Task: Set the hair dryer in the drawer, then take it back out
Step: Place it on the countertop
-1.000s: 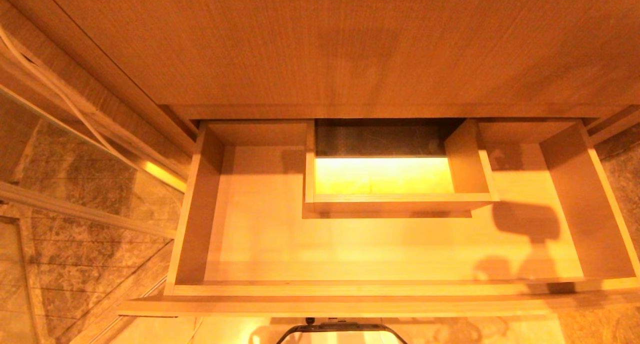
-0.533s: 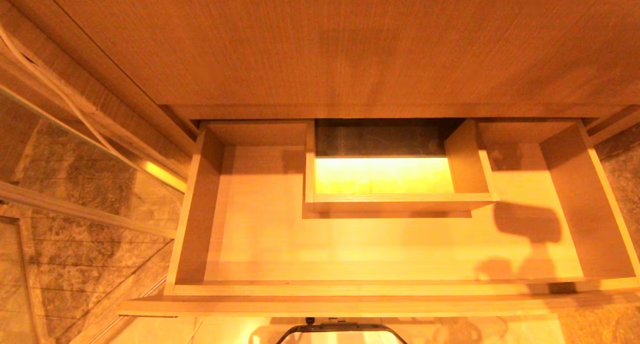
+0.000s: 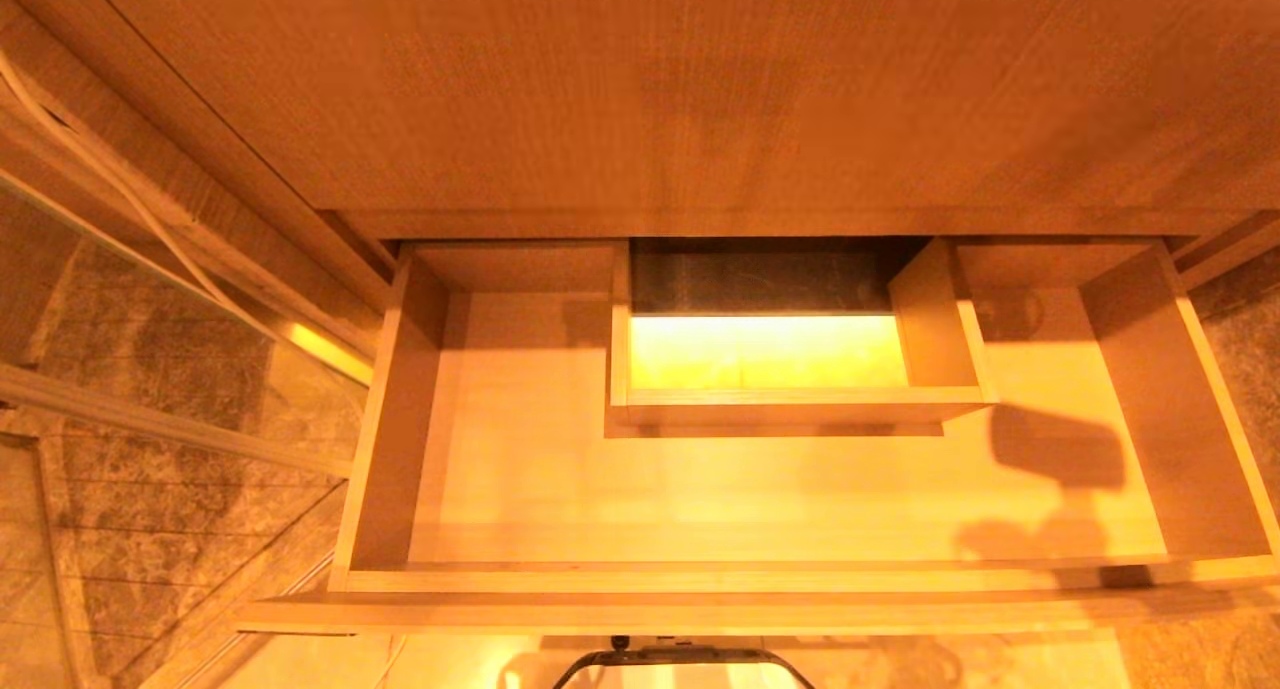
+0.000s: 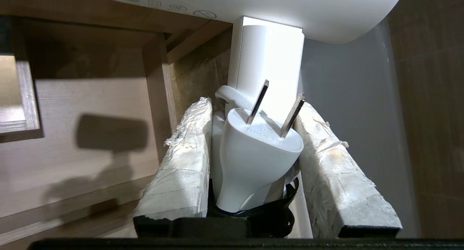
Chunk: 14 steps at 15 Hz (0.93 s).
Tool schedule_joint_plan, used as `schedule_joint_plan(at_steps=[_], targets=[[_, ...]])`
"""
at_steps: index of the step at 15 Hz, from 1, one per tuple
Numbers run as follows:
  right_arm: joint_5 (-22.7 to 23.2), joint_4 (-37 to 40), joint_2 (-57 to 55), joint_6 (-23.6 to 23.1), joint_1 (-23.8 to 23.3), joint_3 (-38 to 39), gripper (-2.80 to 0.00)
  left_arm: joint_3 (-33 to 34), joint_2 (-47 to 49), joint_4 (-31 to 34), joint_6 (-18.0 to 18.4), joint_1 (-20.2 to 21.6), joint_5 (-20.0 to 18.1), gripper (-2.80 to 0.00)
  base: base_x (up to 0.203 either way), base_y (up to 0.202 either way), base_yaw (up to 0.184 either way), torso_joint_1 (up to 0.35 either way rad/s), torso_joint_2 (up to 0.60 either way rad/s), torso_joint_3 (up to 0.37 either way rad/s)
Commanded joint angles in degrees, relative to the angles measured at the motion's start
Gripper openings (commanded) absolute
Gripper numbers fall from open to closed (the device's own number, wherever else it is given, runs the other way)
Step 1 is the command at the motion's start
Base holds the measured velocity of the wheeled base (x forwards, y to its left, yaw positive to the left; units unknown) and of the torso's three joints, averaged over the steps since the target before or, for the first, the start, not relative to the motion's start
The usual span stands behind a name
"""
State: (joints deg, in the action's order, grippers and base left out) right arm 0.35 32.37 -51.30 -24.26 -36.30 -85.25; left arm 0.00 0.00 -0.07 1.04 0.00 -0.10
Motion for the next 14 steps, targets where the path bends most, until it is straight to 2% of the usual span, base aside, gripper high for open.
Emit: schedule_joint_plan(at_steps=[1, 5, 14], targets=[[0.00, 1.60, -0.30, 2.11, -0.01, -1.49, -2.80, 0.09, 0.00, -0.01, 0.02, 0.00, 0.01, -2.80, 0.000, 0.000, 0.000, 0.000, 0.00, 0.000], [-0.09, 7.98, 0.35, 5.98, 0.00, -2.02, -2.80, 0.09, 0.00, -0.01, 0.02, 0.00, 0.01, -2.80, 0.000, 0.000, 0.000, 0.000, 0.00, 0.000], [0.00, 8.24, 2.29, 5.94, 0.00, -2.11, -2.80, 0.09, 0.00, 0.07, 0.02, 0.00, 0.01, -2.80, 0.000, 0.000, 0.000, 0.000, 0.00, 0.000]])
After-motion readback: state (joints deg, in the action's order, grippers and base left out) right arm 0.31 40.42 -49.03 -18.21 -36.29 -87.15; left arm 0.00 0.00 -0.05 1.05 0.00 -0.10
